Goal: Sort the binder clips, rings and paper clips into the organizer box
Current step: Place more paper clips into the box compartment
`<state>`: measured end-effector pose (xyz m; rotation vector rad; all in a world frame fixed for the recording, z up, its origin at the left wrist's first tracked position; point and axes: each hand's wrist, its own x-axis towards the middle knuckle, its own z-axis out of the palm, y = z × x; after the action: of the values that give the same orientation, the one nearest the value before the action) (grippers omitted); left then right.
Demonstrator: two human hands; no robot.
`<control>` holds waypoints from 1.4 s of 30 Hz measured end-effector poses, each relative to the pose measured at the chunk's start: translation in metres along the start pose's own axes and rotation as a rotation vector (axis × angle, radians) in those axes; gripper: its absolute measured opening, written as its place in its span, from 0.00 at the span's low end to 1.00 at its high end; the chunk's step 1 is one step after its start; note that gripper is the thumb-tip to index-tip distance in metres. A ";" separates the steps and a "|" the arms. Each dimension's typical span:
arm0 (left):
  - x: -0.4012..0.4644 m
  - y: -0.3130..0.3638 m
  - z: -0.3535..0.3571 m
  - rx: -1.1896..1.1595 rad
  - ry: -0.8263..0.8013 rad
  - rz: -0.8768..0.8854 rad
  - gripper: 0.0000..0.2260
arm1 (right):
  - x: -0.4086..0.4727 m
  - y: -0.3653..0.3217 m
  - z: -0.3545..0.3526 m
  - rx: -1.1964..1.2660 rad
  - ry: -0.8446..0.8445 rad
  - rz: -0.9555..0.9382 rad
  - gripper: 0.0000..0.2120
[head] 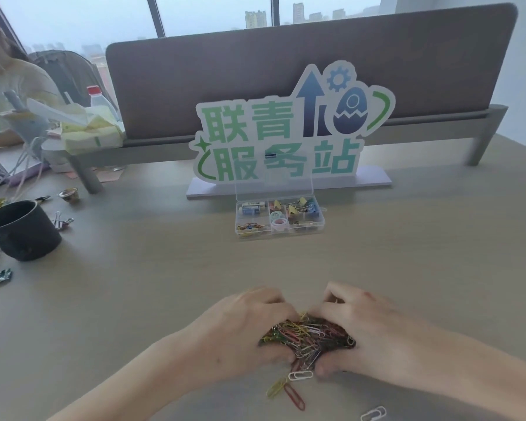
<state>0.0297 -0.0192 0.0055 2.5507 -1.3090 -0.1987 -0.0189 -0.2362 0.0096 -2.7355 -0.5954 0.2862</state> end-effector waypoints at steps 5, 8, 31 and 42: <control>0.000 0.000 0.003 -0.026 0.062 -0.002 0.09 | 0.000 0.001 0.003 -0.033 0.057 -0.031 0.16; -0.001 -0.001 0.005 -0.029 0.087 0.003 0.07 | 0.000 0.003 0.005 -0.063 0.077 -0.059 0.13; -0.008 -0.014 -0.010 -0.281 0.177 -0.196 0.09 | 0.010 0.022 -0.027 0.148 0.237 -0.012 0.08; -0.007 -0.019 -0.011 -0.323 0.175 -0.218 0.08 | 0.079 0.013 -0.066 0.190 0.376 -0.056 0.09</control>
<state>0.0429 -0.0015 0.0105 2.3662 -0.8575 -0.2045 0.0737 -0.2309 0.0565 -2.4932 -0.5083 -0.1750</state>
